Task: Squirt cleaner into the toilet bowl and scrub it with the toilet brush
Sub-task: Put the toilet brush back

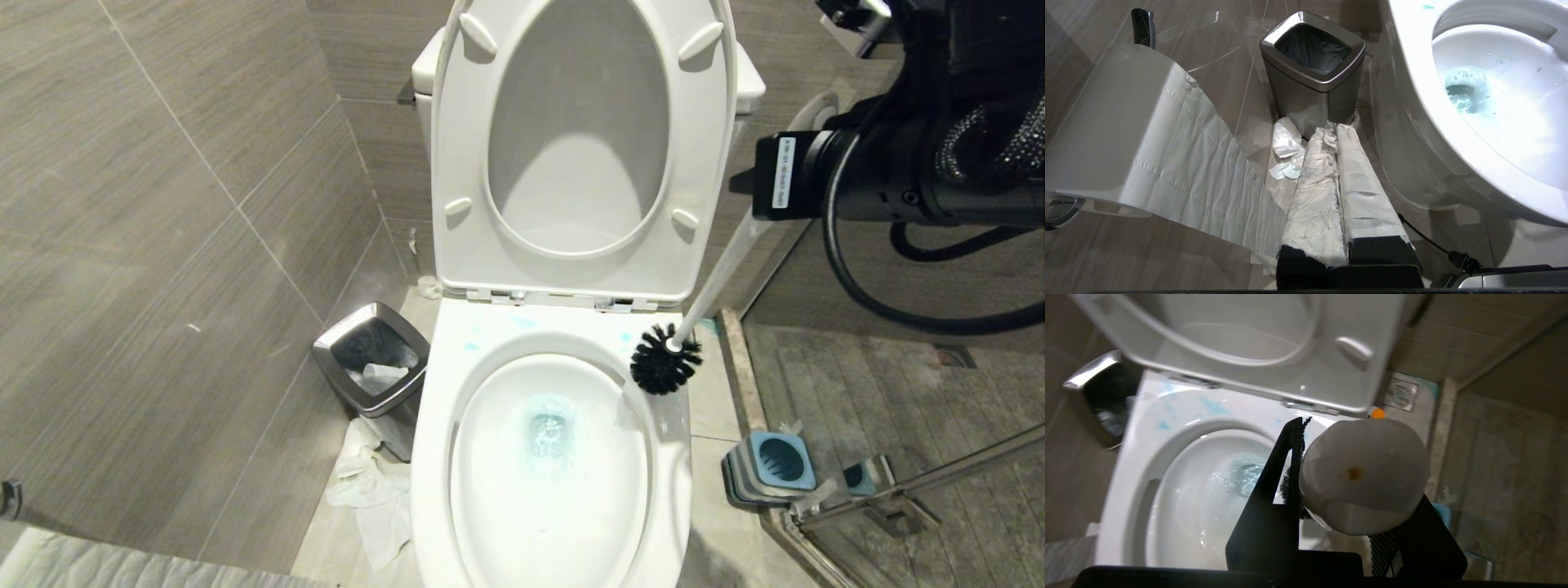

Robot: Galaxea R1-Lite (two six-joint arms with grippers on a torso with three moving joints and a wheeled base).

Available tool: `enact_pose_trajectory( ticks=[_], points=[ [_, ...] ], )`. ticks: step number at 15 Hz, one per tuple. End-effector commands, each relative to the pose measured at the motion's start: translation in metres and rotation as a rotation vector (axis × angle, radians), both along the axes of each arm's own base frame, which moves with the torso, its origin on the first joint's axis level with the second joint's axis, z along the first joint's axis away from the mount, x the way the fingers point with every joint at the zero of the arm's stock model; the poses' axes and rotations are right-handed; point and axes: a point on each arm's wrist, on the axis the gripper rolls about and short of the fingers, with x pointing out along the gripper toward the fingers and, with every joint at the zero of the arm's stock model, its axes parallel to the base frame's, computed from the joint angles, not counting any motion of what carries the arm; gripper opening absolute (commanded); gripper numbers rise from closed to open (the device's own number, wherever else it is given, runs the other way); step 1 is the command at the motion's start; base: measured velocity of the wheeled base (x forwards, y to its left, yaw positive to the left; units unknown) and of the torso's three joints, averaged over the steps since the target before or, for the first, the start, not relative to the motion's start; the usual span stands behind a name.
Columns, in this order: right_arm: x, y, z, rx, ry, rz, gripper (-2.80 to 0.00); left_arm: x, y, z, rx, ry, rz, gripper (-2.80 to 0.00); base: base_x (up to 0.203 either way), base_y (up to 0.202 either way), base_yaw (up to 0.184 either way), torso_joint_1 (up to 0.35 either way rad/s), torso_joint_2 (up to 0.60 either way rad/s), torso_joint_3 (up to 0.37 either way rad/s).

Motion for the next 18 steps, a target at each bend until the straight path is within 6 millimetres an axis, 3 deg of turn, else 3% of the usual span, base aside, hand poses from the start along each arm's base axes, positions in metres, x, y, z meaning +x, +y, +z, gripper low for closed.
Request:
enact_pose_trajectory(
  ticks=[1,3,10,14,18],
  points=[
    [0.007,-0.02,0.002,0.002,-0.004,-0.077,-2.8,0.0,0.0,0.0,0.001,0.002,0.0,-2.8,0.0,0.0,0.0,0.0,0.0,0.0],
    [0.013,-0.044,0.001,0.005,0.002,-0.144,-2.8,0.0,0.0,0.0,0.001,0.002,0.0,-2.8,0.0,0.0,0.0,0.0,0.0,0.0],
    [0.005,-0.109,-0.015,0.011,0.065,-0.273,-2.8,0.0,0.0,0.0,0.001,0.002,0.0,-2.8,0.0,0.0,0.0,0.0,0.0,0.0],
    [0.011,-0.138,-0.053,0.019,0.172,-0.315,-2.8,0.0,0.0,0.0,0.001,0.002,0.0,-2.8,0.0,0.0,0.0,0.0,0.0,0.0],
    [0.023,-0.159,-0.103,-0.007,0.136,-0.316,-2.8,0.0,0.0,0.0,0.001,0.002,0.0,-2.8,0.0,0.0,0.0,0.0,0.0,0.0]
  ],
)
